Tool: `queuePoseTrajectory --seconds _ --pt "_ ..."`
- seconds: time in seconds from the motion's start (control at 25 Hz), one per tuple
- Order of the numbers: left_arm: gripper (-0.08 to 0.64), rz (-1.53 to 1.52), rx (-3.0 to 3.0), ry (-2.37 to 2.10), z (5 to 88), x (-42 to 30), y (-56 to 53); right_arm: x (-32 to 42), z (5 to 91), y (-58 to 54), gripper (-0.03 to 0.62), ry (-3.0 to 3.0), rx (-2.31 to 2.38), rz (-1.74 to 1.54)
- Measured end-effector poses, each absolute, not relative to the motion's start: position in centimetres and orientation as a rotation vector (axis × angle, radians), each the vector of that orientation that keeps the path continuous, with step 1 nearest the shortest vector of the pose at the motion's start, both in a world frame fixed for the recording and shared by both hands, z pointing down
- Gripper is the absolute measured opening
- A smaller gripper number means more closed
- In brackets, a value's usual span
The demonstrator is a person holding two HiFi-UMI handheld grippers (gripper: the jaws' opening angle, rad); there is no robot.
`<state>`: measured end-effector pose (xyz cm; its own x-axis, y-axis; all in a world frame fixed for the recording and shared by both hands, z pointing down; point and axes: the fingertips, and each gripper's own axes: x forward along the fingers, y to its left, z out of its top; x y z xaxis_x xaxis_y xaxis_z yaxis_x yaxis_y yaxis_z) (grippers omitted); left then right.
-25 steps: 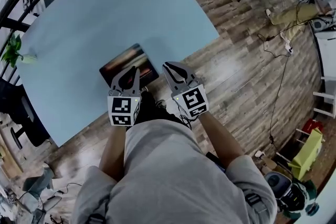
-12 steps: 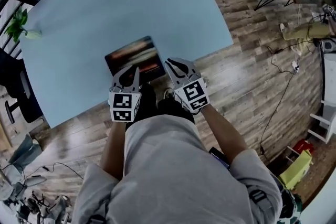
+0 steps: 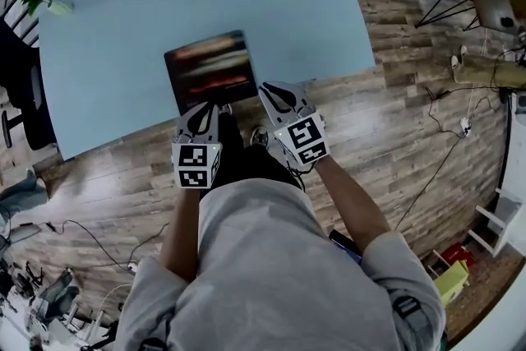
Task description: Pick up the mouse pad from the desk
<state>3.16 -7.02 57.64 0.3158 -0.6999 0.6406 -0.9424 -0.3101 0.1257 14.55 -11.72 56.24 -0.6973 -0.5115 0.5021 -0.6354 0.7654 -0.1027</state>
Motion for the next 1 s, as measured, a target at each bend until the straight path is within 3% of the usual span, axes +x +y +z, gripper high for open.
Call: queuePoseTrajectory --seconds 0.36,1.0 --pt "0.038 0.717 2.044 -1.538 58.6 2.9 -3.4 14.6 57.6 -8.7 0.035 -2.514 0.775 0.347" --pt "0.038 1.177 2.138 -1.643 62.8 -0.1 -1.6 13.1 62.4 -6.9 0.037 -2.424 0.74 0.111"
